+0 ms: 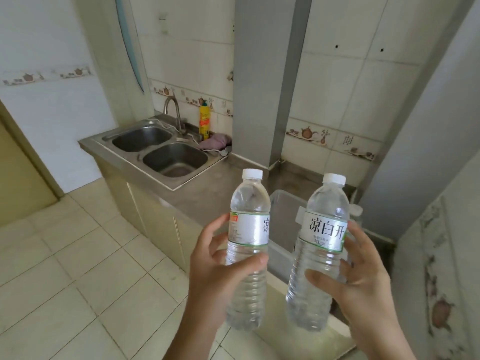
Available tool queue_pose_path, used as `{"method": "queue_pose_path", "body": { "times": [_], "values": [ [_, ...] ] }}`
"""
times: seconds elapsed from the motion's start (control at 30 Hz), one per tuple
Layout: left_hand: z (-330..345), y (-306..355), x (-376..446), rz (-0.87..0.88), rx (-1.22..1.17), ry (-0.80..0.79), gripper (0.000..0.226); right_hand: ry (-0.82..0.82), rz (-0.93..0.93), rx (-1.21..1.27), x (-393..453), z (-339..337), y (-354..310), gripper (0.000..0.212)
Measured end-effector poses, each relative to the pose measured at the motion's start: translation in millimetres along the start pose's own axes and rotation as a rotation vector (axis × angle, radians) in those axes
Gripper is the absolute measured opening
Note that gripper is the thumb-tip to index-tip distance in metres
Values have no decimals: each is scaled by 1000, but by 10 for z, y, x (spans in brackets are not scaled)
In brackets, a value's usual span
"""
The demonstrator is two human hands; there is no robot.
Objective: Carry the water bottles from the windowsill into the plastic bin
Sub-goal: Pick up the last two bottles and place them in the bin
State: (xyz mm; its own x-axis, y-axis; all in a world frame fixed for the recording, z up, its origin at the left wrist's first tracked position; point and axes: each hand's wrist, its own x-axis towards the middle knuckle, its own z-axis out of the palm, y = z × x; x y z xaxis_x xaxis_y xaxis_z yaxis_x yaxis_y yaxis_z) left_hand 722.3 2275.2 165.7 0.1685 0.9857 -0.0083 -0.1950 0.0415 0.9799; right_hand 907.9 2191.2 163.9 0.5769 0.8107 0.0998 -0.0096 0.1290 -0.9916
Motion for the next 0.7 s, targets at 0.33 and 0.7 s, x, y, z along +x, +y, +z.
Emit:
{"method": "queue_pose_path", "body": {
  "times": [0.33, 0.7],
  "values": [
    [641, -249, 1272, -43, -12, -149, 85, 104, 72, -31, 1205, -33, 127, 101],
    [1199, -1098, 2761, -208, 224, -697, 81, 474, -38, -128, 1865, -19, 246, 96]
  ]
}}
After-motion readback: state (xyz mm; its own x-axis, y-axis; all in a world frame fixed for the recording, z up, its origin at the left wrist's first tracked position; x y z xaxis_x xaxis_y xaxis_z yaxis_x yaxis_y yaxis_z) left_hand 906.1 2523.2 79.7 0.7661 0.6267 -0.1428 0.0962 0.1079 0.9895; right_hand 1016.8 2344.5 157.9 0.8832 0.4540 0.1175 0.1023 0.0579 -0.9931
